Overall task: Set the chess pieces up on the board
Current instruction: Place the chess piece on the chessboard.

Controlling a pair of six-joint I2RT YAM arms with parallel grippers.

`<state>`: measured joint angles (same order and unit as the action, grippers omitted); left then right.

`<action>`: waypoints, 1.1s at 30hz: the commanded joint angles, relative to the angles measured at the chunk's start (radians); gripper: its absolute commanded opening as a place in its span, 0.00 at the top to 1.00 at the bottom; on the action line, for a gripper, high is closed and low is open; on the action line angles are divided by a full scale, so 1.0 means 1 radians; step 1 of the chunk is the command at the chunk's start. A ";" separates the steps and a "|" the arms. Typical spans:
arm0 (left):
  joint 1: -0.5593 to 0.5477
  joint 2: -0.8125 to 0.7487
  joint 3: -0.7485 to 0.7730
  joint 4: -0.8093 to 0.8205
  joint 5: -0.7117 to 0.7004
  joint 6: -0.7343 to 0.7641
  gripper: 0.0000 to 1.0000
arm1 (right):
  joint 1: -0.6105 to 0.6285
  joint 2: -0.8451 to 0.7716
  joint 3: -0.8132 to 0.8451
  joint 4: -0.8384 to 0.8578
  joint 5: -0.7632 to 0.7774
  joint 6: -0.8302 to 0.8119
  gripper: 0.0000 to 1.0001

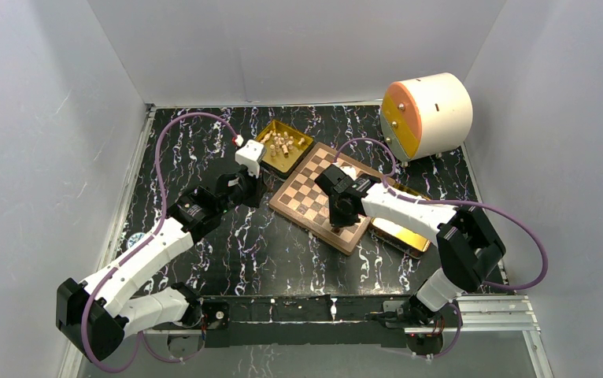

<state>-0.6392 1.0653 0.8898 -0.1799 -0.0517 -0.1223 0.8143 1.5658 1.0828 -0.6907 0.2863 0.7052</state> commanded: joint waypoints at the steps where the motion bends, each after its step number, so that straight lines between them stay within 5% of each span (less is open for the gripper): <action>1: -0.007 -0.019 -0.009 0.022 0.000 0.011 1.00 | 0.005 -0.018 0.016 -0.048 0.034 0.017 0.87; 26: -0.008 -0.012 -0.012 0.025 0.012 0.003 1.00 | 0.006 -0.040 0.096 -0.076 0.009 0.019 0.53; 33: -0.008 0.014 0.044 0.024 0.122 -0.087 1.00 | 0.004 -0.135 0.127 0.000 -0.055 -0.009 0.48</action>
<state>-0.6399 1.0725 0.8890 -0.1795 -0.0120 -0.1478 0.8146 1.5314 1.1595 -0.7444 0.2741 0.7105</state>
